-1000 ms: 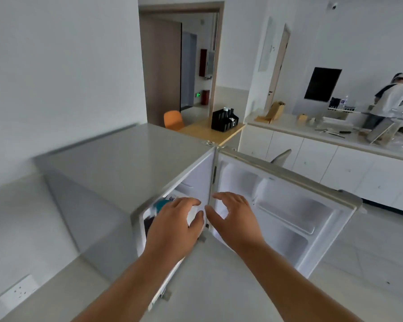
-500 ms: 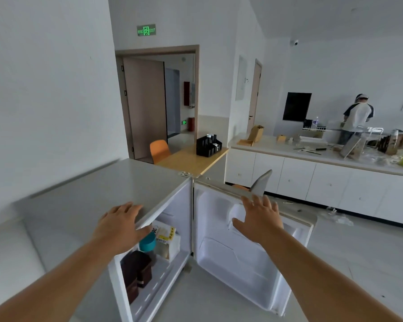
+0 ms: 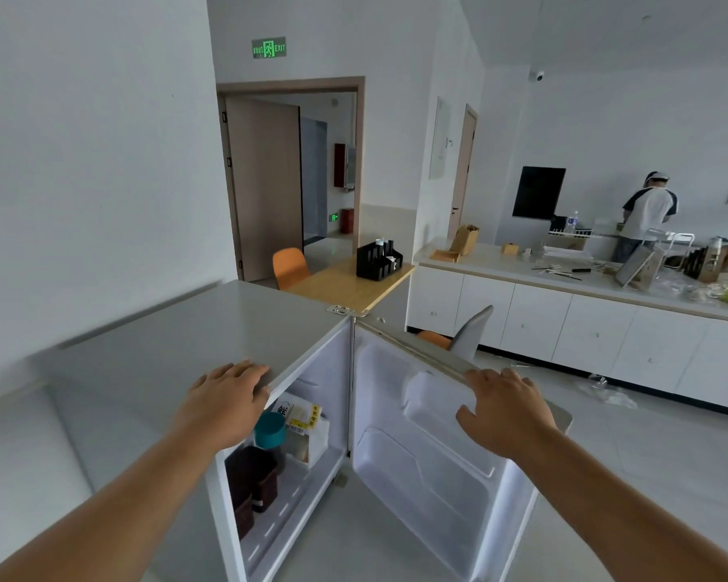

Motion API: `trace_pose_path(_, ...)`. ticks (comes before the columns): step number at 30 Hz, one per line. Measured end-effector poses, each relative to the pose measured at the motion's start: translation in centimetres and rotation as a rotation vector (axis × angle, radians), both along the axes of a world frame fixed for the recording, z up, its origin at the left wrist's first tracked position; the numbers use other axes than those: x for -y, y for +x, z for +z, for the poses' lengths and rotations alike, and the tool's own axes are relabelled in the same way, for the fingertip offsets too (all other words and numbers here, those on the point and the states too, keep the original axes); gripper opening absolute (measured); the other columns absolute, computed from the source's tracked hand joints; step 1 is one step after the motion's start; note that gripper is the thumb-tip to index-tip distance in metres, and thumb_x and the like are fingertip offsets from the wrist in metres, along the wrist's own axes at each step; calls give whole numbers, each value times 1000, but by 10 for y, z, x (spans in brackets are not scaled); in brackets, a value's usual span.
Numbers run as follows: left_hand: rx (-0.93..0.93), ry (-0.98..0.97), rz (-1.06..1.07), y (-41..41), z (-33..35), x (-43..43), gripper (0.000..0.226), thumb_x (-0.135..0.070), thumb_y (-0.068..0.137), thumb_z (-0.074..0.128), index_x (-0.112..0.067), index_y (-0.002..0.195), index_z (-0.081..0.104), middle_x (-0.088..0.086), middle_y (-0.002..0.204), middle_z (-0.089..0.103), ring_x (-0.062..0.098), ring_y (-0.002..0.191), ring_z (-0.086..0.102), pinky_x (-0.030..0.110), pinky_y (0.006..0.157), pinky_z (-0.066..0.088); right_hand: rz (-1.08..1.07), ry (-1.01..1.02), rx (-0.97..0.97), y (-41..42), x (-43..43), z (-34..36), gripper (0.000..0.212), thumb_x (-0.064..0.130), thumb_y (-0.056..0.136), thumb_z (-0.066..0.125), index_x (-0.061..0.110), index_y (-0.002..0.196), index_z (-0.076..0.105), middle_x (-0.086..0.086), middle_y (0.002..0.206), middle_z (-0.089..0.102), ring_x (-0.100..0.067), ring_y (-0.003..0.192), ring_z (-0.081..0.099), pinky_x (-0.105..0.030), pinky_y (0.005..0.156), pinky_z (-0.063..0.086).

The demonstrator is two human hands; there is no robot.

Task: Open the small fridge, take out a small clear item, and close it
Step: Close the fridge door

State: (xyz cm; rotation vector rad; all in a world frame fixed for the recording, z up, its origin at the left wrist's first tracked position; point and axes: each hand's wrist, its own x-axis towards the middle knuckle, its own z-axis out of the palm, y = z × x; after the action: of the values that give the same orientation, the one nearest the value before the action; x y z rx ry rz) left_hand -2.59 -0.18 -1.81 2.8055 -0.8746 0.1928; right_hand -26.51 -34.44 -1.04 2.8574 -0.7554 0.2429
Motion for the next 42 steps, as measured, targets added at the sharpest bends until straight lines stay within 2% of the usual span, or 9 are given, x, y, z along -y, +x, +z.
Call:
trace_pose_path(3, -6, -16, -5, 0, -1, -1, 51, -46, 108, 34, -33, 157, 38, -3, 168, 36, 25, 154, 31, 47, 126, 25, 66, 97, 47, -7, -21, 7, 48, 52, 89, 41, 29, 128, 56, 3, 105, 65, -22, 97, 59, -35, 79, 47)
trace_pose_path(6, -12, -26, -9, 0, -2, -1, 50, -45, 108, 33, -32, 157, 38, -3, 168, 36, 25, 154, 31, 48, 126, 25, 128, 261, 138, -13, -49, 10, 27, 43, 81, 42, 29, 93, 62, 11, 82, 52, -13, 72, 56, -27, 57, 40)
trace_pose_path(10, -16, -23, -14, 0, -2, -2, 52, -45, 109, 32, -32, 158, 37, -2, 168, 35, 25, 155, 29, 47, 126, 24, 246, 377, 204, -3, -88, 4, 17, 34, 87, 44, 27, 77, 56, 10, 77, 58, -5, 66, 56, -23, 56, 43)
trace_pose_path(13, -32, -32, -18, 1, -1, -2, 52, -46, 109, 32, -31, 158, 37, -2, 168, 35, 24, 155, 29, 46, 126, 24, 317, 409, 202, 11, -113, -2, 19, 36, 93, 43, 30, 91, 60, 13, 88, 60, -4, 77, 57, -27, 72, 54)
trace_pose_path(17, -56, -63, -8, 1, 0, -2, 53, -50, 108, 30, -33, 157, 40, -2, 167, 37, 24, 154, 31, 46, 125, 24, 408, 453, 211, 27, -138, -8, 28, 44, 96, 42, 34, 115, 60, 14, 106, 63, -8, 92, 60, -29, 87, 53)
trace_pose_path(23, -115, -145, -5, 2, 2, -4, 58, -62, 103, 29, -37, 153, 46, -5, 165, 40, 21, 153, 32, 44, 124, 23, 505, 389, 231, 51, -157, -11, 23, 57, 94, 42, 38, 104, 50, 16, 94, 59, -9, 88, 56, -32, 90, 46)
trace_pose_path(26, -133, -156, 1, 4, 1, -4, 60, -65, 100, 27, -39, 151, 47, -7, 165, 40, 19, 153, 31, 43, 124, 22, 549, 384, 235, 65, -163, -17, 37, 62, 96, 41, 36, 116, 57, 16, 113, 65, -6, 107, 58, -32, 104, 43)
trace_pose_path(31, -126, -148, -3, 7, -1, -4, 63, -66, 99, 25, -39, 151, 46, -7, 165, 40, 18, 153, 30, 44, 125, 21, 601, 401, 238, 85, -174, -25, 58, 71, 97, 37, 33, 135, 58, 11, 146, 58, -11, 132, 51, -24, 102, 30)
trace_pose_path(42, -131, -163, -18, 10, -2, -5, 57, -62, 100, 36, -41, 153, 43, -9, 166, 37, 17, 154, 27, 44, 125, 18, 601, 416, 270, 127, -204, -23, 53, 66, 98, 41, 28, 131, 58, 11, 133, 55, -12, 123, 50, -35, 102, 49)
